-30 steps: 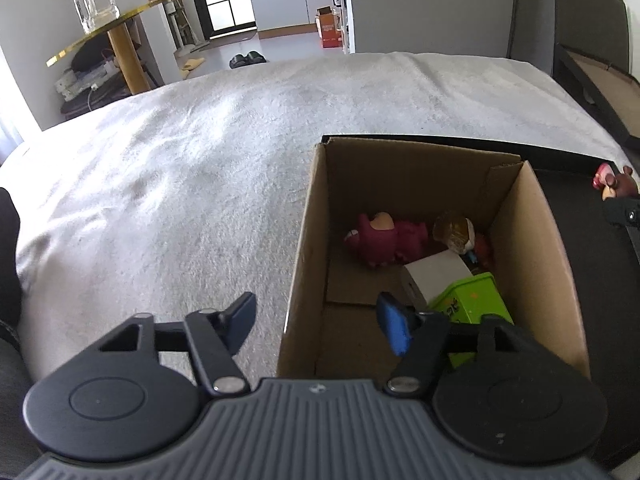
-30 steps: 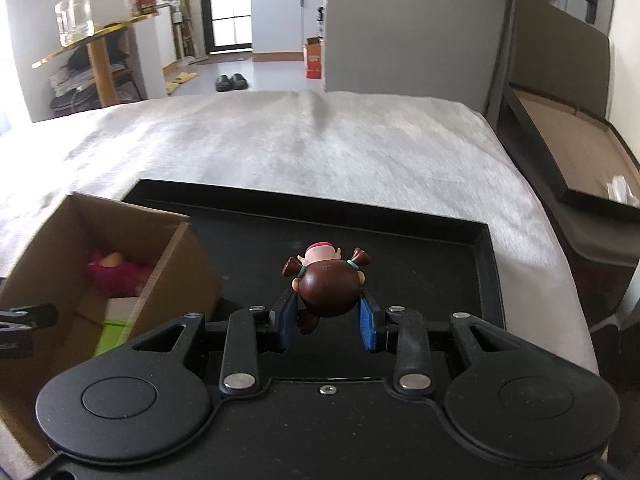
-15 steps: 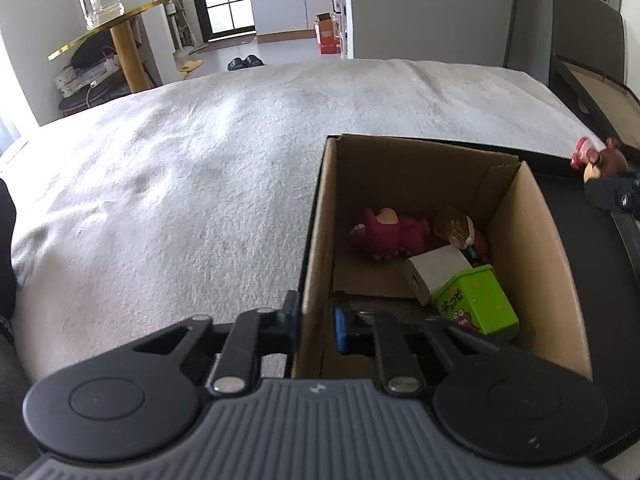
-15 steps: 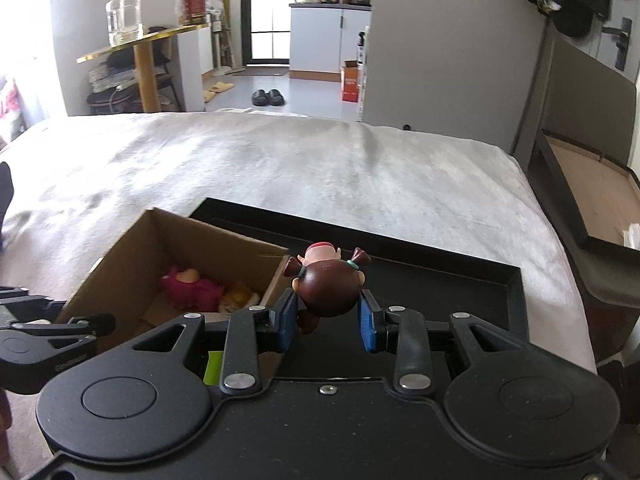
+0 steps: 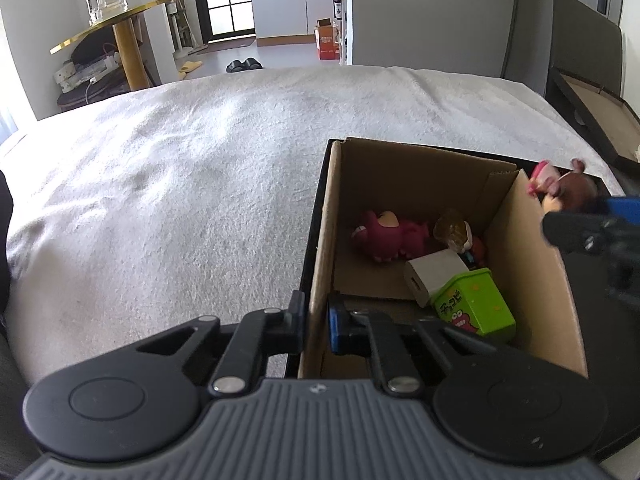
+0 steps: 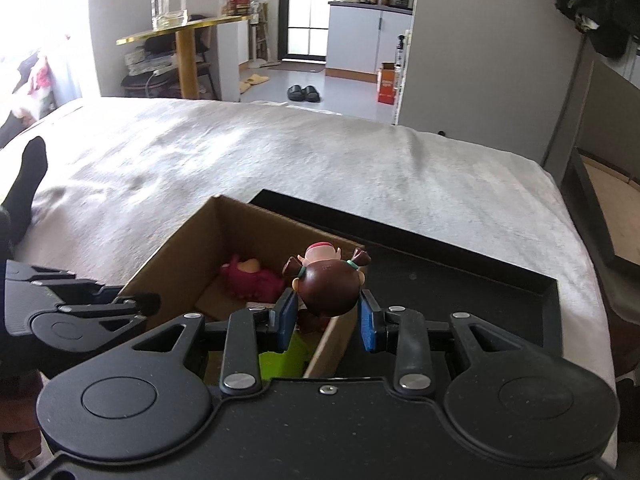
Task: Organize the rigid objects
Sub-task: 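Carry the brown-headed doll into the box and open the right gripper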
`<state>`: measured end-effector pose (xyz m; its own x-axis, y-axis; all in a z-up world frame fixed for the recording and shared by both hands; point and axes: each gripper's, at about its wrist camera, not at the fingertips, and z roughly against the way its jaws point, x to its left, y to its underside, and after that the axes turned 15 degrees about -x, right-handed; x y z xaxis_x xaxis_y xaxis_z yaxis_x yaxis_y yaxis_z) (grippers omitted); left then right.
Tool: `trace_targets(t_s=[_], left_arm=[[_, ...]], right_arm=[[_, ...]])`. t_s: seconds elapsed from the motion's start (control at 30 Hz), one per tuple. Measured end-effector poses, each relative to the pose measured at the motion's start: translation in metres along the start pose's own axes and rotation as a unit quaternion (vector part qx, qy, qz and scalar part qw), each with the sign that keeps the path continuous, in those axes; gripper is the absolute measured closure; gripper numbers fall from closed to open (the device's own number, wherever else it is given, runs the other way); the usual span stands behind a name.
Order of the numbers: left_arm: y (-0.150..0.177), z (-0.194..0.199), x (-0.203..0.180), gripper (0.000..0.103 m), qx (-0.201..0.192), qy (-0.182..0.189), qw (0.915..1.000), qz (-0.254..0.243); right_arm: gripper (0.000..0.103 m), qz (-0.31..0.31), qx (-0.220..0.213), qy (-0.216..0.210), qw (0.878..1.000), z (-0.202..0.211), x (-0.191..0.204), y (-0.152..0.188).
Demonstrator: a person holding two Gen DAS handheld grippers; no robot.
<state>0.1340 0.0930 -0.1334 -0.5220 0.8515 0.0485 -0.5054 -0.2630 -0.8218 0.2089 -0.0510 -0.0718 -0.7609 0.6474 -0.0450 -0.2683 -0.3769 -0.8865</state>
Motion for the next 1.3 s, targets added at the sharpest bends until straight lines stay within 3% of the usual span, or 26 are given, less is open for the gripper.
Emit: trace_targets(t_s=[0.3, 0.87, 1.3], left_arm=[[0.002, -0.001, 0.005, 0.092, 0.002, 0.008, 0.9999, 0.012], [0.003, -0.003, 0.005, 0.092, 0.009, 0.01, 0.9998, 0.012], [0.0, -0.004, 0.001, 0.088, 0.02, -0.001, 0.9998, -0.002]], right_arm=[[0.071, 0.018, 0.016, -0.027, 0.999, -0.009, 0.023, 0.008], [0.069, 0.021, 0.052, -0.04, 0.998, -0.028, 0.038, 0.02], [0.066, 0.001, 0.033, -0.034, 0.999, -0.006, 0.019, 0.015]])
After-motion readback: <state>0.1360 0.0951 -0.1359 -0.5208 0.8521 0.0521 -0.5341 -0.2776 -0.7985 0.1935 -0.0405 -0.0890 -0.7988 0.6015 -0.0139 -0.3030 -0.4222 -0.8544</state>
